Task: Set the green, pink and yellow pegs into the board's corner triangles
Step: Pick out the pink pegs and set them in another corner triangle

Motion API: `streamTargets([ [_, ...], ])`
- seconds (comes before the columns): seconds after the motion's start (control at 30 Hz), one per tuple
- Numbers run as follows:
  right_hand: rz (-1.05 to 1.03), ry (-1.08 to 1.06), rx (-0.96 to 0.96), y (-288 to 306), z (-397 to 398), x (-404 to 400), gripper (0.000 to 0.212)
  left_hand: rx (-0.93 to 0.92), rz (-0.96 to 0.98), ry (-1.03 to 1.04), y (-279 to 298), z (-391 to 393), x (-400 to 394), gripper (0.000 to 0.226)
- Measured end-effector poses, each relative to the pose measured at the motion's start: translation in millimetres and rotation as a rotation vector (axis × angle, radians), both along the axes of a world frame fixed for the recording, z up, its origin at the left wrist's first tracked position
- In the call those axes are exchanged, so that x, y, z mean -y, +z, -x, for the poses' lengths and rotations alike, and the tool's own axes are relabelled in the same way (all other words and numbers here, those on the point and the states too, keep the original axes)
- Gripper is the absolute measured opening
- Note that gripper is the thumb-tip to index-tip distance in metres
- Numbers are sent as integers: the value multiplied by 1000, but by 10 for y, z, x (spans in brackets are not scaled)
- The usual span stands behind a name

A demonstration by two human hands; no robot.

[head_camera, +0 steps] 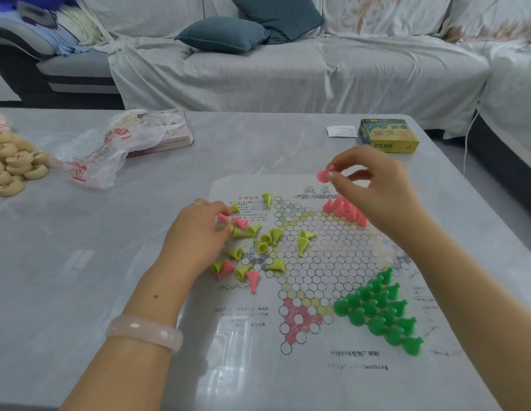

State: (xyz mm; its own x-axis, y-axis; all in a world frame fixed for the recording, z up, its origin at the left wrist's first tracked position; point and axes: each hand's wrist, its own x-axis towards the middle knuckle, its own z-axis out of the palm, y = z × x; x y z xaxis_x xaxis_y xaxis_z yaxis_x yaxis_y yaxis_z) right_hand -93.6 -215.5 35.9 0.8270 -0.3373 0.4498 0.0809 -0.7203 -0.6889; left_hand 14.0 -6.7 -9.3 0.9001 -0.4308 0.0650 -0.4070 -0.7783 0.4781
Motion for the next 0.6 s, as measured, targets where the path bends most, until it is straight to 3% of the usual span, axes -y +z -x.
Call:
streamTargets([
  [0.13, -74, -105, 33, 59, 106, 180, 6, 75, 32, -65, -38, -4, 89, 32],
  [0.23, -171, -167, 53, 142, 207, 254, 6, 108, -57, -96, -41, -1, 168, 29],
  [0.4, -215, -265, -109, -31, 458, 266, 5, 194, -93, -82, -43, 49, 226, 20],
  [0.6, -241, -438, -215, -445, 592, 376, 5, 175, 130, -51, 67, 179, 220, 23],
])
